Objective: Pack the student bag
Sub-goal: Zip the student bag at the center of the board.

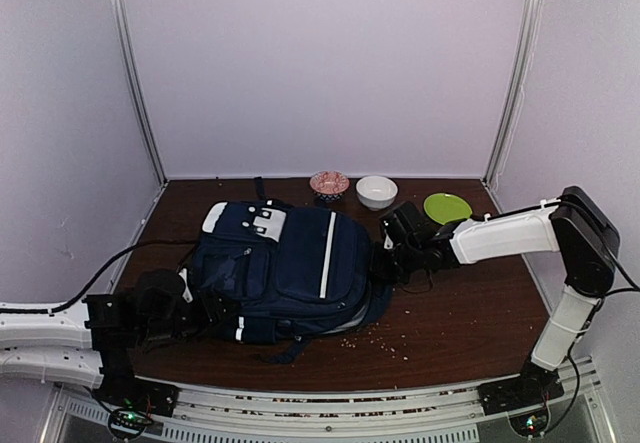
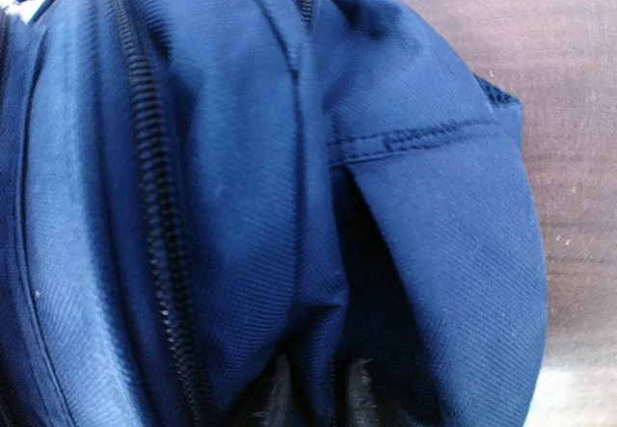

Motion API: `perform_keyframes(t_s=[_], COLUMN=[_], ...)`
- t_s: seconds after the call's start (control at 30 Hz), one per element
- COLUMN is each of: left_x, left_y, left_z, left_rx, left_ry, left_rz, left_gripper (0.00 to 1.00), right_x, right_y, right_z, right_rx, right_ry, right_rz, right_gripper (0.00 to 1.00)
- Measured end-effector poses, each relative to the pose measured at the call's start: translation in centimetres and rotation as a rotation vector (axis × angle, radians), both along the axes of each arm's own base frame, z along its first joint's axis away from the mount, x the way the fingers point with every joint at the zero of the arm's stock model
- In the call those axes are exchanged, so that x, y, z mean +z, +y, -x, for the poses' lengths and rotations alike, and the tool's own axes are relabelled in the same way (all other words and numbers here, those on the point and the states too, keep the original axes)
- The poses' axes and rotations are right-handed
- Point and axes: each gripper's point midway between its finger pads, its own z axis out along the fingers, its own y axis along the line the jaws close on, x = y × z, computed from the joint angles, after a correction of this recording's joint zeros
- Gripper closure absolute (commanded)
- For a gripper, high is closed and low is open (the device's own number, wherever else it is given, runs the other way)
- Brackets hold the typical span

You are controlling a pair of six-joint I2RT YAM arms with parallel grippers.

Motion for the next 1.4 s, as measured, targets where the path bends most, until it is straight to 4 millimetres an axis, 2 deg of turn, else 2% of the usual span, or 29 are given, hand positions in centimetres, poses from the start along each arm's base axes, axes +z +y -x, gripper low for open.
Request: perform_keyframes(t_s=[0.07,0.2,0.37,0.43,0.57,0.63,0.7,0.77,0.83,0.93,1.07,1.13,1.4], left_x=[-0.1,-0.2,1.2,1.9,2.6,2.7,2.8,3.1,3.6,4.7,6.0,6.6,7.6], left_y=[-0.3,0.0,0.5,0.6,0.7,0.6,0.4,0.2,-0.1,-0.7,-1.2,-1.3,-1.7], left_z=[-0.3,-0.8,-1.3,-1.5,-1.8,-1.9,-2.1,-2.3,-2.6,-3.1,-3.5,-3.6,-3.8], left_rx=[0.017,0.062,0.108,0.12,0.136,0.136,0.135,0.133,0.128,0.12,0.112,0.108,0.096], left_ry=[0.005,-0.008,-0.052,-0.071,-0.092,-0.097,-0.106,-0.115,-0.127,-0.151,-0.179,-0.191,-0.214], left_rz=[0.015,0.051,0.094,0.118,0.138,0.139,0.138,0.131,0.125,0.125,0.134,0.137,0.139], left_gripper=[0.2,0.48,0.86,1.0,1.0,1.0,1.0,1.0,1.0,1.0,1.0,1.0,1.0], right_x=[0.4,2.6,6.8,8.3,10.5,10.8,10.4,8.7,7.2,5.8,5.5,5.5,2.3], right_y=[-0.2,-0.9,-2.4,-2.5,-1.4,-0.5,0.4,0.8,1.6,3.8,8.0,9.4,11.5], right_z=[0.1,0.7,2.7,4.6,9.3,11.8,13.7,14.8,15.1,15.5,16.3,16.5,16.2], right_rx=[0.005,0.023,0.059,0.109,0.226,0.271,0.302,0.32,0.335,0.371,0.425,0.428,0.372], right_ry=[-0.008,-0.058,-0.171,-0.237,-0.373,-0.436,-0.47,-0.461,-0.44,-0.424,-0.422,-0.425,-0.403], right_rz=[0.003,-0.008,-0.047,-0.053,-0.073,-0.107,-0.151,-0.166,-0.153,-0.141,-0.17,-0.195,-0.189], right_gripper=[0.6,0.46,0.41,0.41,0.4,0.43,0.44,0.45,0.47,0.48,0.49,0.5,0.54])
